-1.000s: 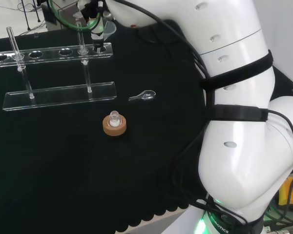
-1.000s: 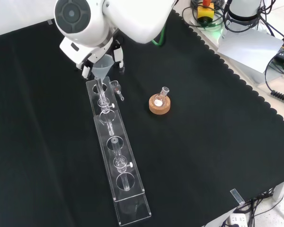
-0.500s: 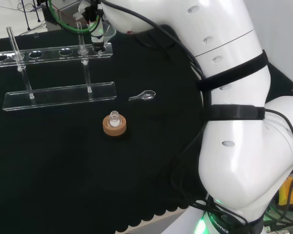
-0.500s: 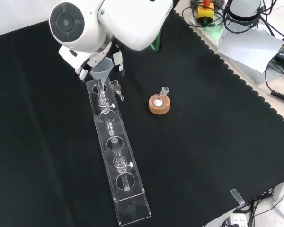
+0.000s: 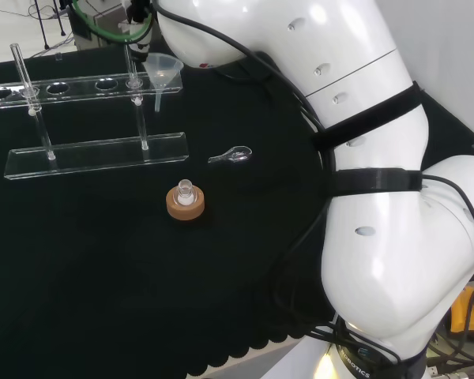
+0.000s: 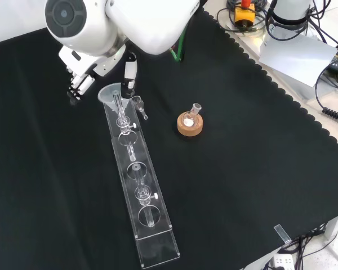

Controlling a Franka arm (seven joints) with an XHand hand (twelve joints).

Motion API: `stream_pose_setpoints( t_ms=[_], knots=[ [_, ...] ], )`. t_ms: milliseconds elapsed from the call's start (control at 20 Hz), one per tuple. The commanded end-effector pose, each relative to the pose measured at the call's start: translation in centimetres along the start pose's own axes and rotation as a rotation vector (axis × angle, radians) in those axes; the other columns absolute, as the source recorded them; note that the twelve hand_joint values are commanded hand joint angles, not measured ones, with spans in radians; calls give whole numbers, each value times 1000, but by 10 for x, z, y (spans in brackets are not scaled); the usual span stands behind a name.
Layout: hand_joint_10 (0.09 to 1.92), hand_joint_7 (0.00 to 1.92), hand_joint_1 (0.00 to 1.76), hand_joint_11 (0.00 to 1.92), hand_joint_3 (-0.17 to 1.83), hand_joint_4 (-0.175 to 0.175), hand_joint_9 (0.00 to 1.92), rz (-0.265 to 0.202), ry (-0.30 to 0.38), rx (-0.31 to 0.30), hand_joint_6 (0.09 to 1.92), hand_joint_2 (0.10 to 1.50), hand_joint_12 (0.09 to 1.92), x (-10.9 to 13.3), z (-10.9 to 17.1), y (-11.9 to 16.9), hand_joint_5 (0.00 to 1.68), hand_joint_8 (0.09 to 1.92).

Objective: Put the funnel back on the funnel stand.

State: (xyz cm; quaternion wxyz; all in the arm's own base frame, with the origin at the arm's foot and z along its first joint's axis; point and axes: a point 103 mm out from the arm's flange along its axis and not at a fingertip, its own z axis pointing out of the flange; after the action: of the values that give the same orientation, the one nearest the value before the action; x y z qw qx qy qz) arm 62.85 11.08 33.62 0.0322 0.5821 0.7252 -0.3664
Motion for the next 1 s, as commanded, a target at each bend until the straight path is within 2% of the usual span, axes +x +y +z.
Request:
stream_pose_setpoints(
  t_ms=[50,250,700,1000],
  knots=[
    [87,58,415,634,-175,-55,656,-7,43,31,87,859,1232,2,21,-31,145,609],
    [87,73,419,626,-169,-54,656,23,95,-26,87,862,1240,-12,18,-62,154,621],
    [87,157,485,598,-138,-49,712,102,227,-183,87,925,1264,-43,20,-161,237,651],
    [87,209,514,594,-132,-50,739,161,277,-226,87,944,1273,-51,40,-215,275,660]
  ],
)
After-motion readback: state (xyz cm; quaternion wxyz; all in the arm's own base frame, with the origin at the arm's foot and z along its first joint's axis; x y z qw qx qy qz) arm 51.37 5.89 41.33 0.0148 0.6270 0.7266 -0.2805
